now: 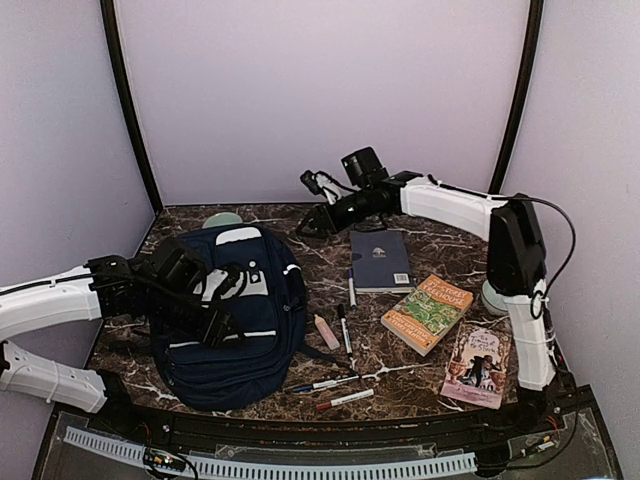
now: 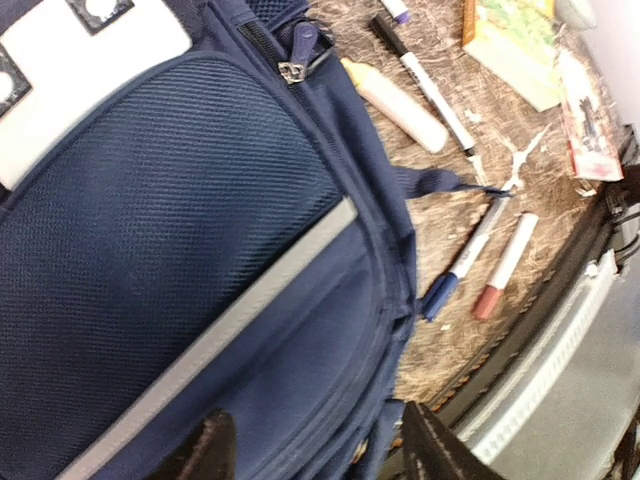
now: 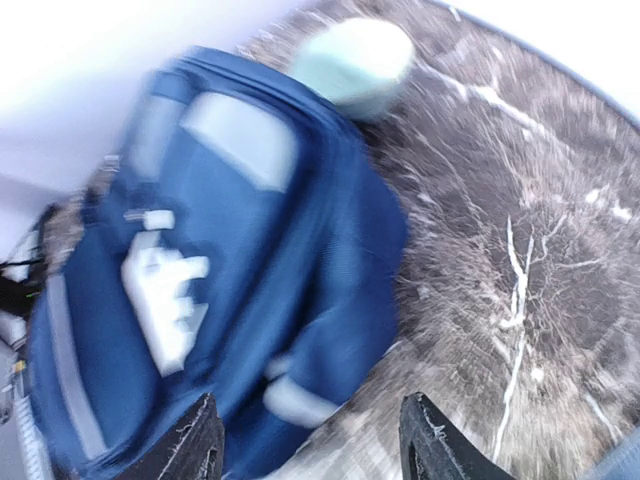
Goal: Pack the student bag
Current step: Move the student bag to the center of the board.
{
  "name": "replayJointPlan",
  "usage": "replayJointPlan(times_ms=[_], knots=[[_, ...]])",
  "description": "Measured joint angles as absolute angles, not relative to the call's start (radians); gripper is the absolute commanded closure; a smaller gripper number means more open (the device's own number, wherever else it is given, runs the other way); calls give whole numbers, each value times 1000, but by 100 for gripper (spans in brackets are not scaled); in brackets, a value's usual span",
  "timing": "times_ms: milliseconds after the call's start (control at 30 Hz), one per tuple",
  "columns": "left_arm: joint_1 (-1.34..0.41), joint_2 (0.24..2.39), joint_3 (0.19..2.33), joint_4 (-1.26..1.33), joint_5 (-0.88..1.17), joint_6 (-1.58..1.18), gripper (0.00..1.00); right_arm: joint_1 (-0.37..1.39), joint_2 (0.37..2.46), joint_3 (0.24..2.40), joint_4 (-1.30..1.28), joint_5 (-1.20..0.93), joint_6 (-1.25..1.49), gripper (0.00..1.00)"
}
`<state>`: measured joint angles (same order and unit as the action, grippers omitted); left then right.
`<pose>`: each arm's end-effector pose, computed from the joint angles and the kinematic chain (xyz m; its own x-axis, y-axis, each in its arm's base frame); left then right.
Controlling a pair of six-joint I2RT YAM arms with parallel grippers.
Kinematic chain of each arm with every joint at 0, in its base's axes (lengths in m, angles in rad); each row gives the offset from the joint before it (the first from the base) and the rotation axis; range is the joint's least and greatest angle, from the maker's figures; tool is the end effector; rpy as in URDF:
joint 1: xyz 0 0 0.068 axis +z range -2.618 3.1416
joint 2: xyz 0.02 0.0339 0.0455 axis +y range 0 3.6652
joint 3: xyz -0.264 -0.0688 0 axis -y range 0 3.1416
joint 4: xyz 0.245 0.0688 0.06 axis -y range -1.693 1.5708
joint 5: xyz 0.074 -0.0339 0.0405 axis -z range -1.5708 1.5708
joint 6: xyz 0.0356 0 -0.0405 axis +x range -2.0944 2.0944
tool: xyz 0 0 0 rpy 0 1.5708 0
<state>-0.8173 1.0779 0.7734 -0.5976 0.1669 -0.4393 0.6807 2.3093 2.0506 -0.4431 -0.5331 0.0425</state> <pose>0.1424 -0.1604 0.2443 -0.8217 0.2629 -0.5057 0.4863 0.7860 -0.3816 0.4004 0.3475 0.2365 -0.5371 -0.3879 -0.7490 -0.8215 0.4419 0.3602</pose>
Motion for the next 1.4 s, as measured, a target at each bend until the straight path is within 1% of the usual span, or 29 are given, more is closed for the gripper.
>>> replayJointPlan(times_ms=[67,167,300,400,467,567,667,833,933,967,1033,1100,1233,1400], knots=[[-823,1080,787,-596,197,-399,52,680,2177,1954,-440,-564,23,40],[-836,1121,837,-600,226,-356,53,681,2012,1838,-438,-588,-30,42],[-870,1236,928,-591,228,-313,46,677,1821,1661,-460,-575,-116,43],[-918,1325,974,-578,219,-279,44,646,1678,1470,-476,-550,-163,44],[-950,1401,1014,-583,197,-253,44,607,1627,1393,-492,-534,-184,44],[-987,1518,1085,-616,141,-216,39,546,1575,1288,-499,-503,-206,44],[-1010,1597,1130,-647,93,-180,39,515,1512,1184,-505,-477,-221,44],[-1037,1665,1184,-676,59,-134,48,514,1453,1131,-506,-476,-231,44],[-1044,1715,1252,-698,31,-127,49,512,1447,1127,-492,-480,-231,44],[-1047,1740,1285,-709,10,-127,48,511,1447,1124,-486,-482,-231,44],[-1049,1777,1328,-719,-33,-125,40,511,1447,1118,-481,-484,-230,43],[-1049,1794,1345,-736,-91,-128,37,511,1447,1111,-474,-490,-230,43],[-1049,1795,1348,-805,-182,-128,35,511,1445,1095,-465,-498,-231,43],[-1049,1795,1338,-879,-242,-120,35,510,1444,1076,-457,-498,-231,42]])
